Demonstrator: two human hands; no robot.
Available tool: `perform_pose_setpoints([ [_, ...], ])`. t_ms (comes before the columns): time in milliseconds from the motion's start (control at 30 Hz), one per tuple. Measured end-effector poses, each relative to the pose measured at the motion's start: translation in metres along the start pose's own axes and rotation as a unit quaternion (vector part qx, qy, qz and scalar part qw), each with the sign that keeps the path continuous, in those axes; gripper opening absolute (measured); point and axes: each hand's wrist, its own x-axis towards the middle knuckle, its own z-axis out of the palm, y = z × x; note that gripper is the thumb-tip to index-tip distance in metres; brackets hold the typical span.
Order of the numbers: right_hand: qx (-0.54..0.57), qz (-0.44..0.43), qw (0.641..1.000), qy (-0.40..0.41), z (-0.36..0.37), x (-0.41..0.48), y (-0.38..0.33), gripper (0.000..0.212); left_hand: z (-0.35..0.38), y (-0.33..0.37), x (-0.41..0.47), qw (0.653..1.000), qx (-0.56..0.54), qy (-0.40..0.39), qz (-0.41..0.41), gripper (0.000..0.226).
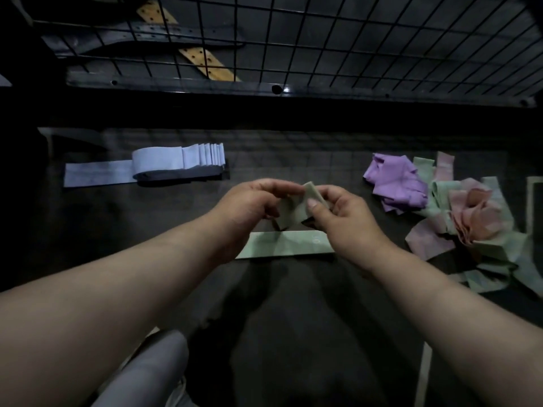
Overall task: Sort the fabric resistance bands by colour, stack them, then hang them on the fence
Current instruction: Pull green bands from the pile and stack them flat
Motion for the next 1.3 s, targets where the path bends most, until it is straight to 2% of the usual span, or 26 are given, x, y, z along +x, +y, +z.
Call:
perform_pose_setpoints([
  [100, 0.089, 0.041, 0.995, -0.022, -0.008, 0.000, -0.006, 0.016, -0.010, -0.002, 0.007, 0.999, 0.043, 0.024, 0.023, 0.065],
  [233, 0.108, 0.042, 0.993, -0.036, -0.016, -0.003, -0.020, 0.017, -0.012, -0.002, 0.013, 0.996, 0.071, -0.054, 0.023, 0.072],
  [300, 0.117, 0.037, 0.992, -0.037, -0.021, -0.004, -0.029, 0.016, -0.010, -0.001, 0.016, 0.992, 0.091, -0.089, 0.017, 0.066],
  [433, 0.102, -0.005, 0.994, -0.050, -0.030, -0.007, -0.049, 0.017, -0.009, 0.004, 0.024, 0.984, 0.141, -0.105, 0.026, 0.030],
  [600, 0.268, -0.006, 0.963, 0.012, -0.049, -0.001, -0.070, 0.016, -0.017, 0.016, 0.021, 0.980, 0.144, -0.132, 0.023, 0.019],
  [733, 0.367, 0.031, 0.925, 0.091, -0.069, 0.013, -0.063, 0.017, -0.045, 0.015, 0.013, 0.977, 0.193, -0.087, -0.015, 0.024],
  [833, 0.324, 0.079, 0.934, 0.130, -0.072, 0.015, -0.037, 0.016, -0.064, 0.009, 0.007, 0.983, 0.179, -0.037, -0.025, 0.021],
  [933, 0.286, 0.110, 0.945, 0.114, -0.066, 0.011, -0.013, 0.020, -0.077, -0.002, 0.004, 0.987, 0.156, 0.012, -0.041, 0.020],
  [1167, 0.283, 0.145, 0.941, 0.115, -0.057, 0.006, 0.009, 0.017, -0.087, -0.013, -0.001, 0.987, 0.143, 0.044, -0.061, 0.015],
  [1300, 0.169, 0.191, 0.959, 0.122, -0.054, 0.006, 0.017, 0.012, -0.092, -0.018, -0.002, 0.985, 0.127, 0.087, -0.073, 0.011],
])
